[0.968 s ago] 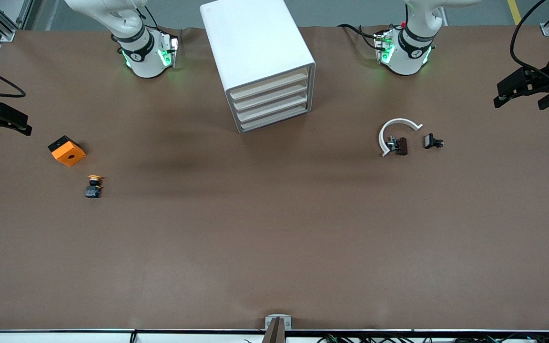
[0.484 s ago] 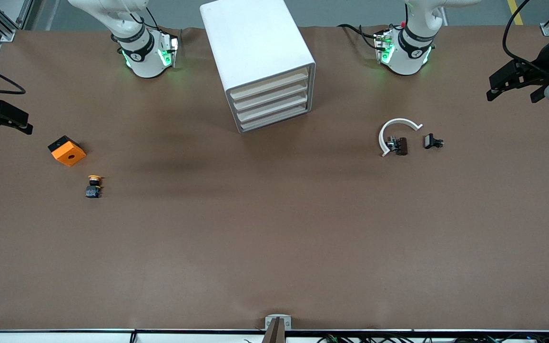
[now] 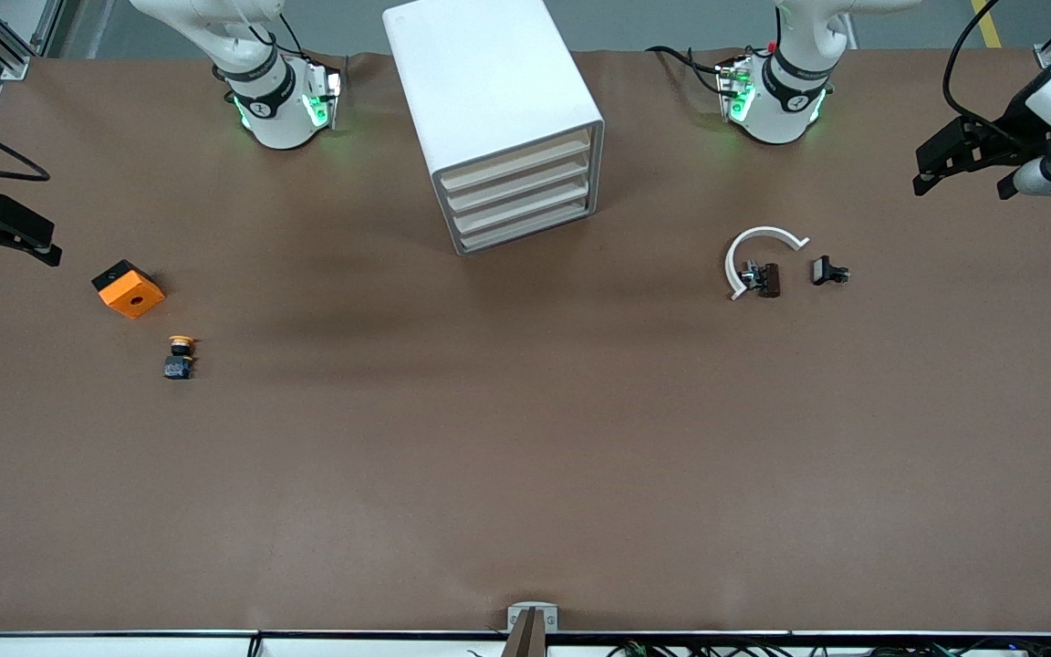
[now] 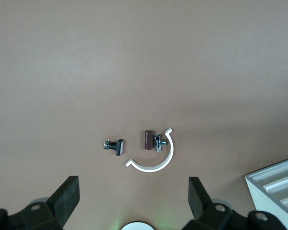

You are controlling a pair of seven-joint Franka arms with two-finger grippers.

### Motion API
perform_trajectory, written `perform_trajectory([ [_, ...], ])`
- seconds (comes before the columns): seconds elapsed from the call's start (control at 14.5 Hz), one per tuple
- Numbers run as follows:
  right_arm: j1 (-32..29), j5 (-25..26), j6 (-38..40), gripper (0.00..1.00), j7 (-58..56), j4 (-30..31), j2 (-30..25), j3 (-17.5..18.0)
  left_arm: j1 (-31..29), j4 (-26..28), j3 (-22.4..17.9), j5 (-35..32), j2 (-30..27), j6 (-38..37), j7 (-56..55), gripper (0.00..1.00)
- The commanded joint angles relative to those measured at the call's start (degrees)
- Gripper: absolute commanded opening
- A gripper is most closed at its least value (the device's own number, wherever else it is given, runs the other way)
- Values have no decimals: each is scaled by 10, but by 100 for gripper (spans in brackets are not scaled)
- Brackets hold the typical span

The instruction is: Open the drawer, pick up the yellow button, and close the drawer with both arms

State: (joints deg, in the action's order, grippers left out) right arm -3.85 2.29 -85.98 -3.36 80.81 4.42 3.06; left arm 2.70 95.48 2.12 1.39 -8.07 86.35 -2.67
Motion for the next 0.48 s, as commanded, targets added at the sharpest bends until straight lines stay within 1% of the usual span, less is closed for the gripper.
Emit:
perform_trajectory([
  [0.0, 11, -7, 10, 100, 6, -27, 9, -2, -4, 1, -3, -9, -5, -5, -11, 100],
  [0.28, 5, -10, 15, 100, 1, -26, 9, -3, -8, -2, -3, -10, 0, -7, -7, 100],
  [0.41, 5, -10, 37, 100, 2, -26, 9, -2, -9, -12, -3, -10, 6, -7, -7, 100],
])
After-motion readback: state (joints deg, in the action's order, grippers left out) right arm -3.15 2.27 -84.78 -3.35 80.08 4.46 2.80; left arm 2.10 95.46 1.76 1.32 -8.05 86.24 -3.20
